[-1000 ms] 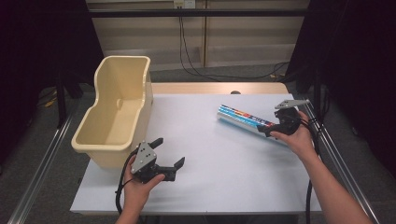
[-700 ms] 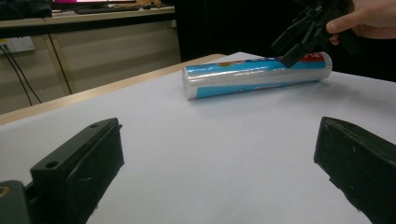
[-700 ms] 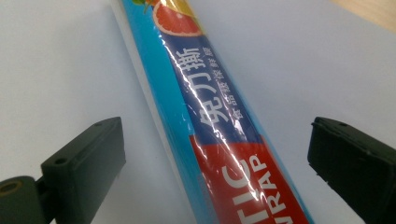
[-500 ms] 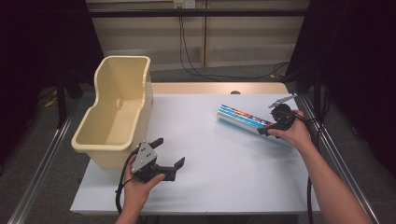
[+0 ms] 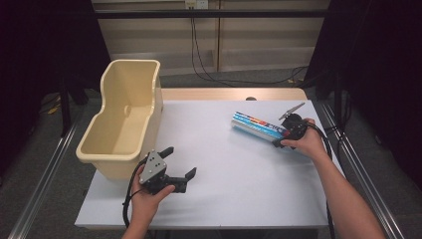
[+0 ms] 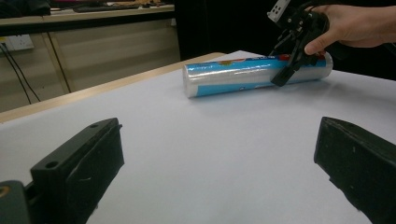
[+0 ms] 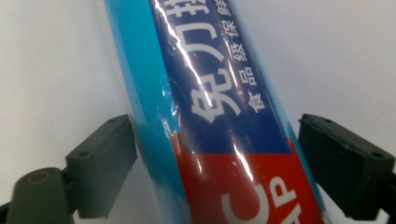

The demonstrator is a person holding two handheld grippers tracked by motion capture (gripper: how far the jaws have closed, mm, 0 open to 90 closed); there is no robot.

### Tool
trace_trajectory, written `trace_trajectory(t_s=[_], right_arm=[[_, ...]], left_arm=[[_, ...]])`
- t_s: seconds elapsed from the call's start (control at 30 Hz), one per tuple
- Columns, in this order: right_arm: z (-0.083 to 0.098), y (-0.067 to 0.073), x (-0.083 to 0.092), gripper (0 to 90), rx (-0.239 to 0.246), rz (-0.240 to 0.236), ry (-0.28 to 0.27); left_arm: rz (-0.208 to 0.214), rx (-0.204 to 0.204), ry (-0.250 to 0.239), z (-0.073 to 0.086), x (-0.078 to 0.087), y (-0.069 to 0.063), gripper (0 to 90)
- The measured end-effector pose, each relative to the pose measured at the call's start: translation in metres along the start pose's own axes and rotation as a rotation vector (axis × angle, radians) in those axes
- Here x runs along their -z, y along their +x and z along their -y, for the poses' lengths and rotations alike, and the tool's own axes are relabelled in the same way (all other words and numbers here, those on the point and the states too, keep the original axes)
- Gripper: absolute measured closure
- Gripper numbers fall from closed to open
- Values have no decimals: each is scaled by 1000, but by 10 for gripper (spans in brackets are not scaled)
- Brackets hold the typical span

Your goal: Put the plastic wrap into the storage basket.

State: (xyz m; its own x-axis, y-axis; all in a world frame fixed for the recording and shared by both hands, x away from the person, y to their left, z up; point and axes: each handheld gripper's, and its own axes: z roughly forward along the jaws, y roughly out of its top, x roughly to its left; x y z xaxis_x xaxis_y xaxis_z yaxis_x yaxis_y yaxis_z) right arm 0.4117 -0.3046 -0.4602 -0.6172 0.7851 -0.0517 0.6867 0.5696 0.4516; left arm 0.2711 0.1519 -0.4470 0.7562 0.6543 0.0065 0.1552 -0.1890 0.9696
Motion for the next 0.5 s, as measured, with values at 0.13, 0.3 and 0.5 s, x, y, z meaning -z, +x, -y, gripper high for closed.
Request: trace_trajectory(t_s=[0.13, 0.3, 0.5], right_arm=[[-2, 3, 0, 244, 71, -9, 16], [0, 4, 2, 269, 98, -28, 4], [5, 13, 7, 303, 126, -52, -28]], left_arm=[[1, 3, 3, 1, -1, 0, 11], [5, 2, 4, 0, 0, 0, 11], [11, 10, 4, -1, -2, 0, 11]])
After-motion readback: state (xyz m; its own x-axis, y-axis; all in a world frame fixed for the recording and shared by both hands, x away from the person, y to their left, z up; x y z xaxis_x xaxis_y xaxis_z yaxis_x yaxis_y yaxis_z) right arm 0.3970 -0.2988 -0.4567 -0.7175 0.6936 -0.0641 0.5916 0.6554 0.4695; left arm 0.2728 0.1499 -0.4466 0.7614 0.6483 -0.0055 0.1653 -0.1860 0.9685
